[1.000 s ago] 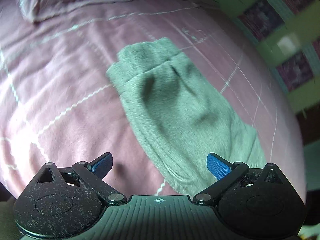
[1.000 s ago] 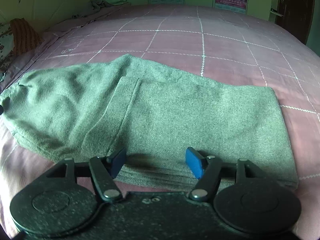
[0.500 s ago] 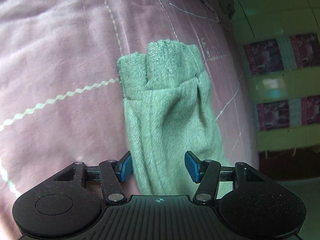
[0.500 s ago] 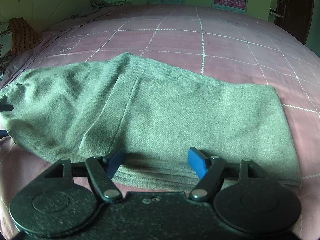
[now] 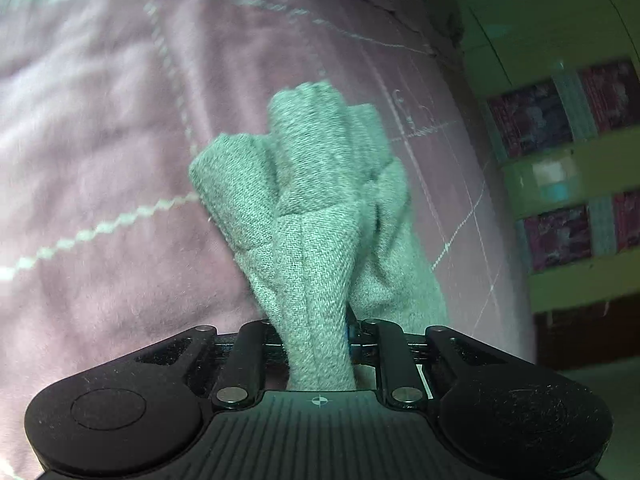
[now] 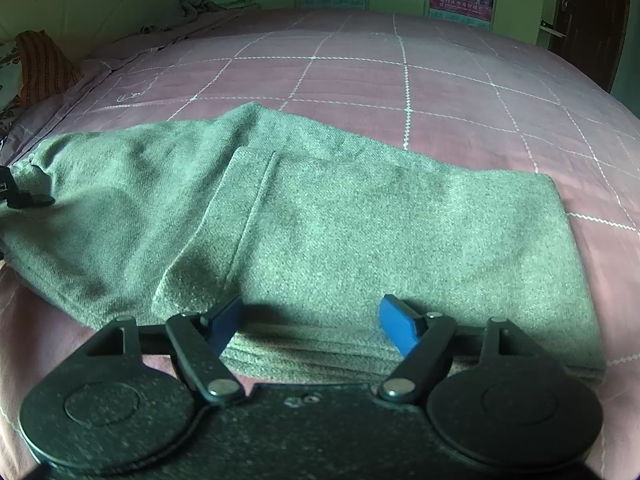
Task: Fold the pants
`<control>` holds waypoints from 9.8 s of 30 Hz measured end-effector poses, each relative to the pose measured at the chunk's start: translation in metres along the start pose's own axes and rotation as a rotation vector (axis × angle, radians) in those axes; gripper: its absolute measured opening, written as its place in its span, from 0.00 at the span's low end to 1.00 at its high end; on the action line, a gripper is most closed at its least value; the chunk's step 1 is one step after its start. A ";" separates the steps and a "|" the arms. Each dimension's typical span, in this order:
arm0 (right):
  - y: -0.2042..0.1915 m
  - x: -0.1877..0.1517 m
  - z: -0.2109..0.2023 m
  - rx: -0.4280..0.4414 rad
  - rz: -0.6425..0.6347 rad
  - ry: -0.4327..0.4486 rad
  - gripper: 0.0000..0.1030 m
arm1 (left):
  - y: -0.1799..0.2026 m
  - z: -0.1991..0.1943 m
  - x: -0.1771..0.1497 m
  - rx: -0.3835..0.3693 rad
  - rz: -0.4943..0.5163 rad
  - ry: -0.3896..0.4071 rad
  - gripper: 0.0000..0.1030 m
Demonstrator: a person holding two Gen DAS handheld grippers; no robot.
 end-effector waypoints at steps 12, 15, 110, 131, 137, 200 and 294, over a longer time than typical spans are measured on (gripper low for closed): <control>0.014 0.005 0.001 -0.036 -0.067 -0.051 0.64 | 0.193 -0.058 -0.054 -0.036 0.762 0.231 0.15; 0.033 0.014 -0.018 -0.020 0.055 -0.002 0.62 | 0.236 -0.058 -0.098 -0.080 0.926 0.201 0.15; 0.136 -0.005 -0.073 -0.034 0.194 0.127 0.23 | 0.201 -0.009 -0.260 0.103 1.091 -0.020 0.73; 0.132 -0.014 -0.082 -0.084 0.144 0.123 0.25 | 0.199 -0.014 -0.245 0.117 1.079 -0.025 0.76; 0.111 0.040 -0.108 -0.052 0.089 0.209 0.30 | 0.228 -0.018 -0.238 0.097 1.085 0.012 0.76; 0.188 -0.003 -0.077 0.172 0.437 0.030 0.80 | 0.187 0.029 -0.207 0.056 0.796 -0.277 0.75; 0.168 0.160 -0.045 0.035 0.098 0.242 0.50 | 0.381 0.077 -0.220 0.184 1.160 0.112 0.67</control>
Point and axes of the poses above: each gripper's, at about its wrist camera, not at the fingertips, and z roughly the way its jaws point, y to its right, x to its top, the point moved 7 cm from there along z, roughly the way its jaws point, and after that the axes turned 5 degrees about x, right-handed, at the moved point
